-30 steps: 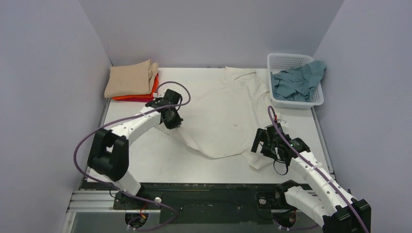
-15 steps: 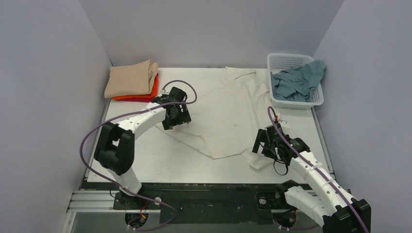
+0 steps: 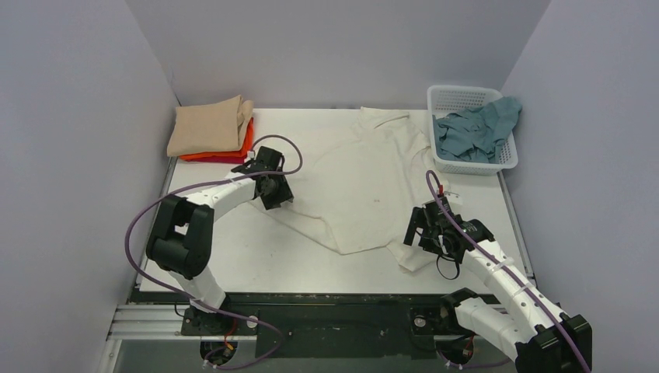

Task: Fold and stack the t-shirts
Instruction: Flatten out the tshirt

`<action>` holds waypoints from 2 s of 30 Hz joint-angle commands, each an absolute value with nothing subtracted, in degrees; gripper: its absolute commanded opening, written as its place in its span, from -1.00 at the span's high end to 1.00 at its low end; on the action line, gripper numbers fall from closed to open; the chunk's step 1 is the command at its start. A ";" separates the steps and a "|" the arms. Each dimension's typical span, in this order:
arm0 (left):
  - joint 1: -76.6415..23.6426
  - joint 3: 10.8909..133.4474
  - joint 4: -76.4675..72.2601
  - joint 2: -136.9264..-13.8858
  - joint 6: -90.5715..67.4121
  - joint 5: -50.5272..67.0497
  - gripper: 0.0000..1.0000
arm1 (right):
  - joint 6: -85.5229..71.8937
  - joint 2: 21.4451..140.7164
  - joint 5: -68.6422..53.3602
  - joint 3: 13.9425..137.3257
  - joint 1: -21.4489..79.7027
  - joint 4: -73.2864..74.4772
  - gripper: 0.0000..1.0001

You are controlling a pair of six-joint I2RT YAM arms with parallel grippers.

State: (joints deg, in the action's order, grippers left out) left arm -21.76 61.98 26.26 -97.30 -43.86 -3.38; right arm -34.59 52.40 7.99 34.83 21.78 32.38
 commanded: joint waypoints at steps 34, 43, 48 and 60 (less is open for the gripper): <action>-23.50 47.30 53.35 -68.07 -54.03 -16.19 1.00 | -47.54 44.74 6.25 31.03 21.68 46.53 -0.86; -22.16 39.97 63.93 -55.77 -69.30 -29.05 1.00 | -48.18 44.70 7.01 31.10 21.68 45.34 -0.81; -17.27 38.16 58.65 -56.94 -69.51 -33.25 1.00 | -49.58 48.02 2.41 27.14 21.78 37.92 -0.70; -9.84 30.45 49.35 -60.80 -68.60 -28.16 1.00 | -56.09 52.96 3.23 25.38 33.34 33.32 -0.47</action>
